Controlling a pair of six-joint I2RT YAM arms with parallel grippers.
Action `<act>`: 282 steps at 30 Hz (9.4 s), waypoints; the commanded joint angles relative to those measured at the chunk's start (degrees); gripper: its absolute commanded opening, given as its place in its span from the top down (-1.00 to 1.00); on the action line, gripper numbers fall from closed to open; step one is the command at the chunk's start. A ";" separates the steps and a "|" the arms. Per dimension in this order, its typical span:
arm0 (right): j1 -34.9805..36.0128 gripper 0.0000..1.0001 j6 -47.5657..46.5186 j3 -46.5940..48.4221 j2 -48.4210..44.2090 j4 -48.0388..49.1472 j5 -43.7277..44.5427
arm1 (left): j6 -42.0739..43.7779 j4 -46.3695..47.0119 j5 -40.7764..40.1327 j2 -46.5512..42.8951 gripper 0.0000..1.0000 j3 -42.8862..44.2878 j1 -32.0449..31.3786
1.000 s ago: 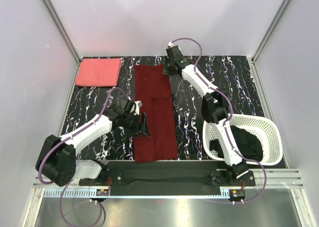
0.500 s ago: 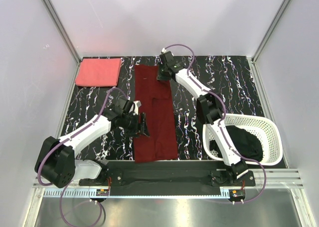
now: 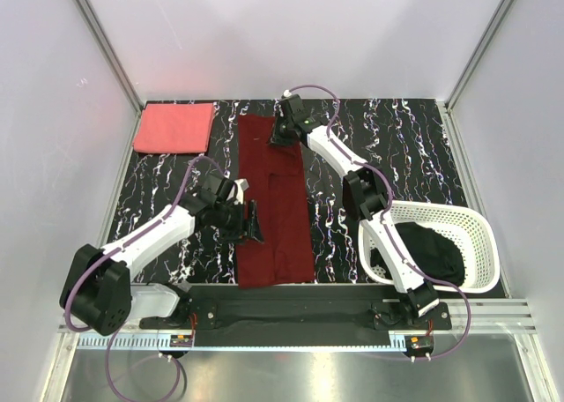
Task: Fold and stack the t-shirts
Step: Fold the tshirt
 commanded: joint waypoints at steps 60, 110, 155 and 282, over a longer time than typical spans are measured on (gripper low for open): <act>-7.81 0.04 -6.77 -55.93 -49.93 -11.18 -18.62 | -4.71 -9.75 1.99 -12.28 -0.51 -0.64 12.23; 6.43 0.04 13.26 -118.63 -70.52 20.28 -23.55 | -33.11 4.14 -5.21 -11.43 0.23 -22.81 -1.13; 5.83 1.00 5.97 -87.80 -69.49 -3.62 -12.91 | -16.08 -18.88 -16.81 -1.45 0.54 12.94 0.53; -6.05 0.77 -4.23 -58.23 -40.12 -6.11 -32.41 | -7.88 7.82 -0.38 22.23 0.45 19.83 4.41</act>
